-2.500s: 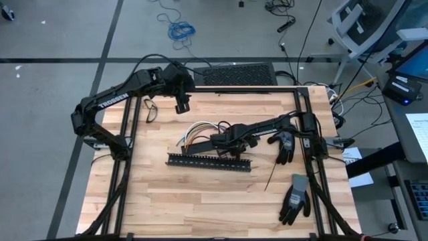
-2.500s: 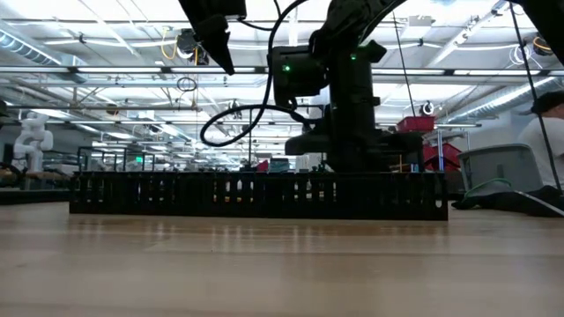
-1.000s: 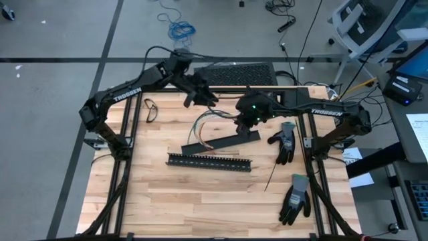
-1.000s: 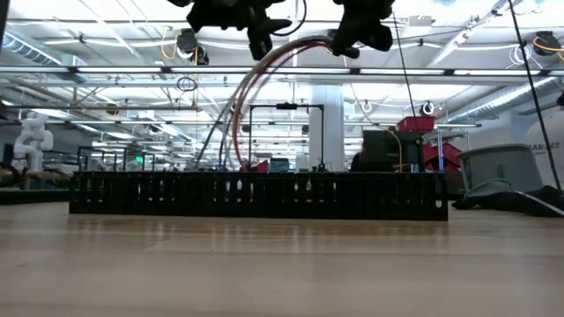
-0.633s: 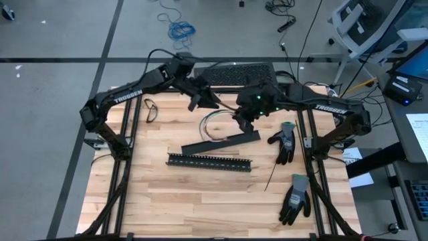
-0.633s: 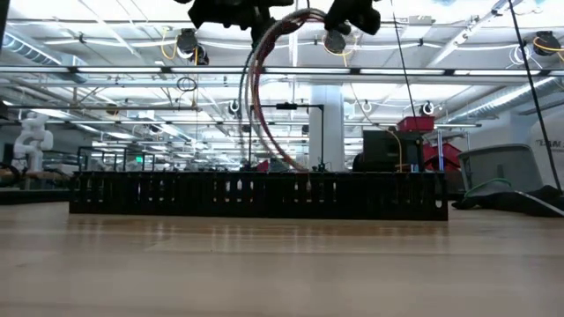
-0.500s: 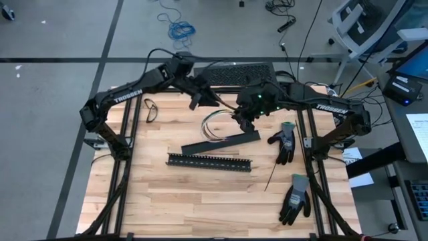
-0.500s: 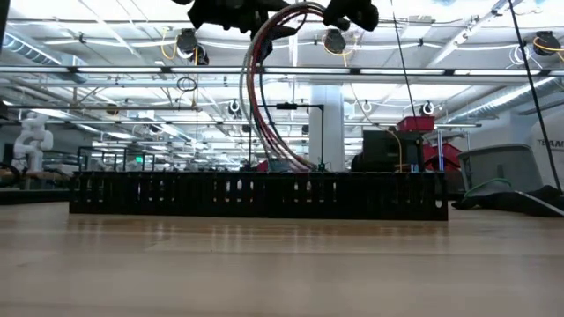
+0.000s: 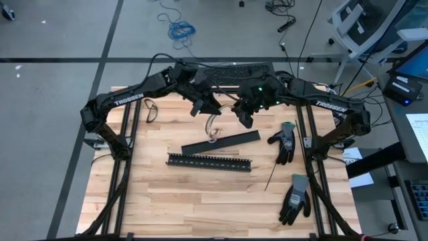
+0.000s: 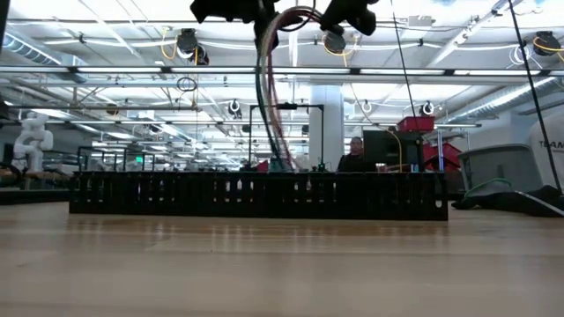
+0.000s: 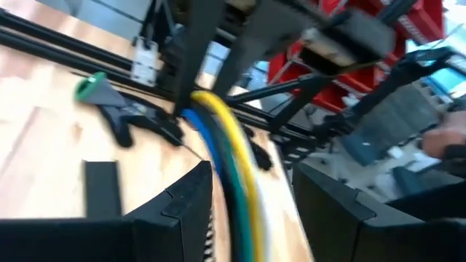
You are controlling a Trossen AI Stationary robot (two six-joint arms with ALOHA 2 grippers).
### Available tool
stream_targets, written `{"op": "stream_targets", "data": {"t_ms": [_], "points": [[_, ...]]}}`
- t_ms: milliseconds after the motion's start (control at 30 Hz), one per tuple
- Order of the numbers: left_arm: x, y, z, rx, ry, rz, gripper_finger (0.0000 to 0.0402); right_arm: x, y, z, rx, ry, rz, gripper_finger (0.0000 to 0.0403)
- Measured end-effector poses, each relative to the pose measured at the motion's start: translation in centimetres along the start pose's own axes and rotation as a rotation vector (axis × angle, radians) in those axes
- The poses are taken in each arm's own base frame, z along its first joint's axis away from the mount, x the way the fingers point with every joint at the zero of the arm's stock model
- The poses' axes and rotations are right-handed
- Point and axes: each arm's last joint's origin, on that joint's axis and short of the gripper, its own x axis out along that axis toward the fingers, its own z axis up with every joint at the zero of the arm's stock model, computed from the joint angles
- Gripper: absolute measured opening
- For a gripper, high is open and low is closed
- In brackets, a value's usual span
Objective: Ziptie cables
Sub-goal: Put the zip tied cables into the black cable duct
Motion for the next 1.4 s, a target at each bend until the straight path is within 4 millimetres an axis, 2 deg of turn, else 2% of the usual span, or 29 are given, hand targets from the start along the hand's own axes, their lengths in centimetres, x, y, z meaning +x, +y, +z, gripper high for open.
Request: {"op": "stream_targets", "data": {"t_ms": [167,367,500,767,900,1100,1400], "points": [[0.1,0.2,0.0,0.009,-0.013,0.074,0.0185,0.0,0.1,0.4,0.014,-0.041,0.025,0.0009],[0.1,0.0,-0.2,-0.001,0.013,0.002,0.0185,0.0,-0.1,0.4,0.029,-0.039,-0.011,0.0009],[0.0,0.0,-1.2,-0.061,0.093,-0.001,0.0185,-0.1,-0.7,0.5,0.040,-0.046,-0.049,0.0009],[-0.2,0.1,-2.6,-0.005,0.194,0.003,0.0185,-0.8,-1.8,0.9,0.063,-0.070,-0.098,0.0009],[-0.2,0.1,-2.6,0.038,0.194,0.020,0.0185,-1.9,-2.3,1.7,0.075,-0.112,-0.121,0.0009],[-0.2,0.5,-2.4,0.123,0.190,0.152,0.0185,-3.3,-3.0,2.6,0.091,-0.155,-0.182,0.0009],[0.1,0.5,-0.4,0.237,0.028,0.255,0.0185,-3.8,-3.4,2.8,0.103,-0.169,-0.247,0.0009]]}}
